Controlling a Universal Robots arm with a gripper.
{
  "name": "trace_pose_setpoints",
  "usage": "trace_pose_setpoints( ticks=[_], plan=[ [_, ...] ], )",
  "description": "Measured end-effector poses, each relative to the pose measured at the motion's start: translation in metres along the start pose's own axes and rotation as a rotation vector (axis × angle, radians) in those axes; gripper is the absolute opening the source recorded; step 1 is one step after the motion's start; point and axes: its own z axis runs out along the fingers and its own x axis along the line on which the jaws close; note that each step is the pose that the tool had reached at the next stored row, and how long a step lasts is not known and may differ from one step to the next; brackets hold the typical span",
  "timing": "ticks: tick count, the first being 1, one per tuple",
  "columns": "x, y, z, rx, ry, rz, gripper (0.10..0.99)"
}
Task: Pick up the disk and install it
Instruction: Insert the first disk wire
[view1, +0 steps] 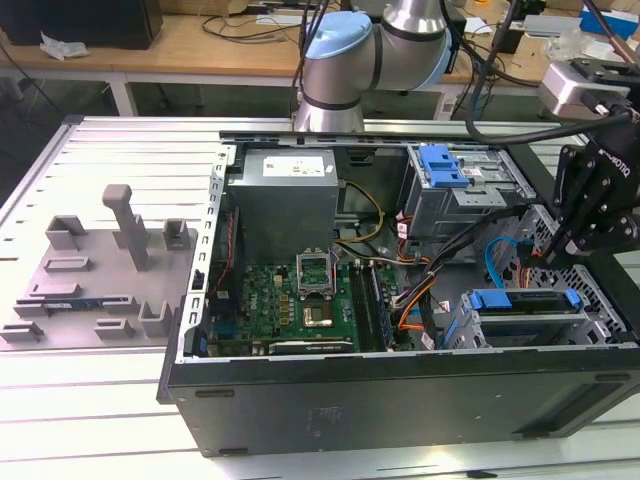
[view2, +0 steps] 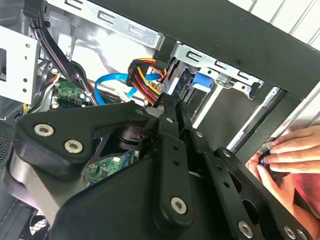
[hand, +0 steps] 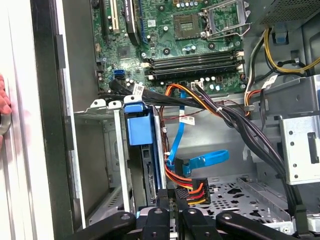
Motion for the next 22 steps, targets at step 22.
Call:
trace_pose_setpoints(
  ticks=[22],
  plan=[
    [0.0107, 0.0005, 0.0030, 0.007, -0.0074, -0.130, 0.165]
  ],
)
